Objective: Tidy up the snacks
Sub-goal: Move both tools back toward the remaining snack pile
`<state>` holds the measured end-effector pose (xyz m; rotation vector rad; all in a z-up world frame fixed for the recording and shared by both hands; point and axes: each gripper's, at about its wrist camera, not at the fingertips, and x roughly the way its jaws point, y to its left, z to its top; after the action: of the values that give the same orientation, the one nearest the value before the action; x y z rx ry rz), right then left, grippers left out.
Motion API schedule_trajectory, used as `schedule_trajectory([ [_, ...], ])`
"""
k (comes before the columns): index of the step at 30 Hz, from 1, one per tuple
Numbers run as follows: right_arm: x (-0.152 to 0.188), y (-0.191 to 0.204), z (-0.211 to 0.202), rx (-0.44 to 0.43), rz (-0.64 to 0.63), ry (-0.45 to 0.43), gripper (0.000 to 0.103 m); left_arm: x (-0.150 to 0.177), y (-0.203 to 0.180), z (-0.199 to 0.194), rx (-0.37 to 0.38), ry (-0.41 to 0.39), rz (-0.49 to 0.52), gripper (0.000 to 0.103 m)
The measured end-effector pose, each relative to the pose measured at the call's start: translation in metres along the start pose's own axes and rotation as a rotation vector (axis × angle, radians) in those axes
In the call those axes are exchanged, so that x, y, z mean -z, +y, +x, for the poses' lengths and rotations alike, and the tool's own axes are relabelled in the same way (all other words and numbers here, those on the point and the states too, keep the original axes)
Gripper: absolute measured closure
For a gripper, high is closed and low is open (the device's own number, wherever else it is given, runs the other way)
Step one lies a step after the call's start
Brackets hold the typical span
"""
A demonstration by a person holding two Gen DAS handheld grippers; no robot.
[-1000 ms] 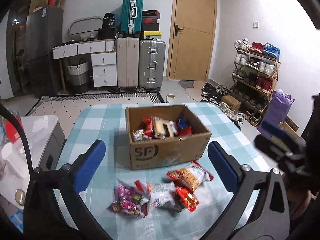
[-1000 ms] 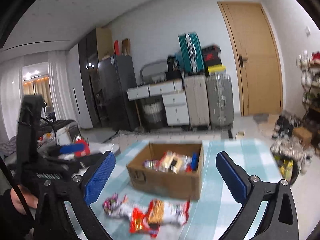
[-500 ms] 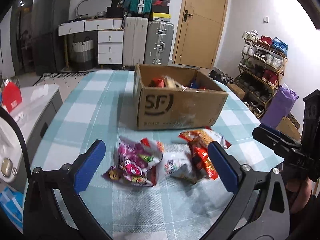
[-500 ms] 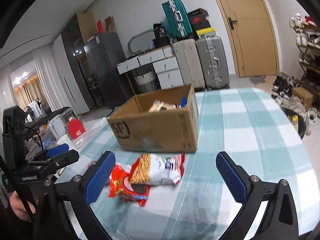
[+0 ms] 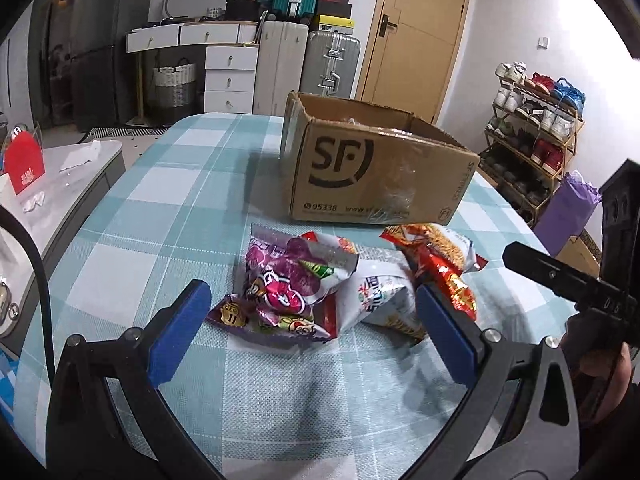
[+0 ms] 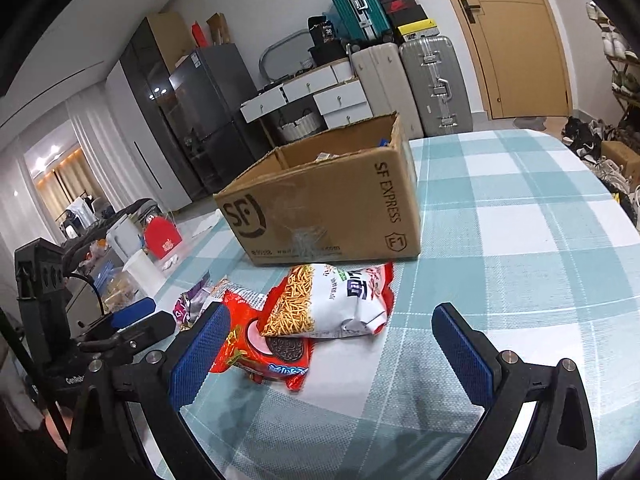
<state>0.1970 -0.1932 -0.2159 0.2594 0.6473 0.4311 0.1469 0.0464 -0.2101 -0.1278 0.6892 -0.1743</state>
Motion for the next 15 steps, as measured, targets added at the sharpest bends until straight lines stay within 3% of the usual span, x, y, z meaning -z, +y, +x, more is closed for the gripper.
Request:
schedule_trajectory([
  [15,-0.014,-0.004,0.055,0.003,-0.013,0.116,0.001,0.003,-0.006,0.003,0.036,-0.008,0.011,0.001],
])
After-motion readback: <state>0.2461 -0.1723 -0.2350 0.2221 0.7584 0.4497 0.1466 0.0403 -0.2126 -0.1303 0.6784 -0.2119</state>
